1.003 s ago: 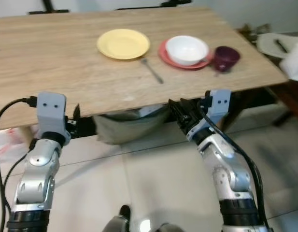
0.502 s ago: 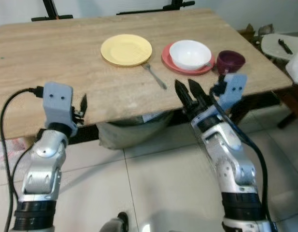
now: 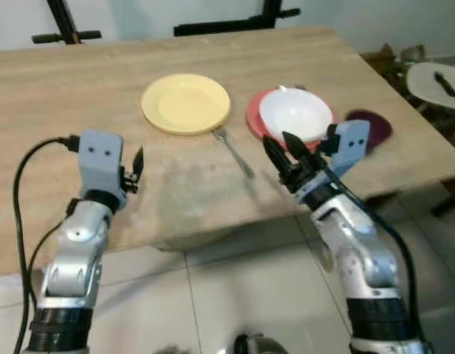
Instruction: Setting the table
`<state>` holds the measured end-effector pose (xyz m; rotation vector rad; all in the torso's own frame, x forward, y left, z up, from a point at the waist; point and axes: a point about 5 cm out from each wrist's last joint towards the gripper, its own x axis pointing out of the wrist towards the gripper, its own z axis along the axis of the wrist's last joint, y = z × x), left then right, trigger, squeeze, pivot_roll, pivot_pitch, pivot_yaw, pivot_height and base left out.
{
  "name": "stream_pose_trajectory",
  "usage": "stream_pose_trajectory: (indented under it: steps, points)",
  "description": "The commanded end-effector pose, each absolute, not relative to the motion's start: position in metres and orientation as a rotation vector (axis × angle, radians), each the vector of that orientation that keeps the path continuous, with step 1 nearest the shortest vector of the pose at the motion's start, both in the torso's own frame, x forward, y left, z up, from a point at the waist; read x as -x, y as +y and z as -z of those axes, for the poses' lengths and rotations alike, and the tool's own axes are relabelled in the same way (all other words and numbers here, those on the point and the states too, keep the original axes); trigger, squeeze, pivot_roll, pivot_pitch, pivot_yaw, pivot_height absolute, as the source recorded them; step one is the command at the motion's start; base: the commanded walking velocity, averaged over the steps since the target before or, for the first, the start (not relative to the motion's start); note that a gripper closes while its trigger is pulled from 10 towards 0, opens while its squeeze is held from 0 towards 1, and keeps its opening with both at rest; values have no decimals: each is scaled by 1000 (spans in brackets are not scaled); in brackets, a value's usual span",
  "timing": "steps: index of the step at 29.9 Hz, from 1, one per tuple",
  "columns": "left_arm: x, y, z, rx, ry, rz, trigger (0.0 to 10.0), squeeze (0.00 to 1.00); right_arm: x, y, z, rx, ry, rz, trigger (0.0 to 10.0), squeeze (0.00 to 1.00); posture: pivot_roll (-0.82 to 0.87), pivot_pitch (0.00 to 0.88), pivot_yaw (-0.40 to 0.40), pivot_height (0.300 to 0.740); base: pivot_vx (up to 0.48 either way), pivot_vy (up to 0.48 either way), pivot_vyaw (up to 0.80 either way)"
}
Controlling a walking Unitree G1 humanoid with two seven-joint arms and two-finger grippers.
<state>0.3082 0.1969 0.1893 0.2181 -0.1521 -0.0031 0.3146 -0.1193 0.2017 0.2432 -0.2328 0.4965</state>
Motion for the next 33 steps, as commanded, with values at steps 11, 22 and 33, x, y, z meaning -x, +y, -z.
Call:
stream_pose_trajectory:
  steps: [11, 22, 33]
  points:
    - [-292, 215, -168, -263, -77, -50, 10000, 0, -309, -113, -171, -214, -108, -549, 10000, 0, -50, 102, 20, 740, 470, 0, 0]
    - [-290, 216, -153, -301, 22, 20, 10000, 0, -311, -117, -149, -99, -33, -467, 10000, 0, -50, 106, 19, 740, 0, 0, 0]
    - [-272, 194, -183, -199, -29, 439, 10000, 1000, -309, -116, -140, -6, -9, -450, 10000, 0, -44, 117, 9, 740, 0, 0, 0]
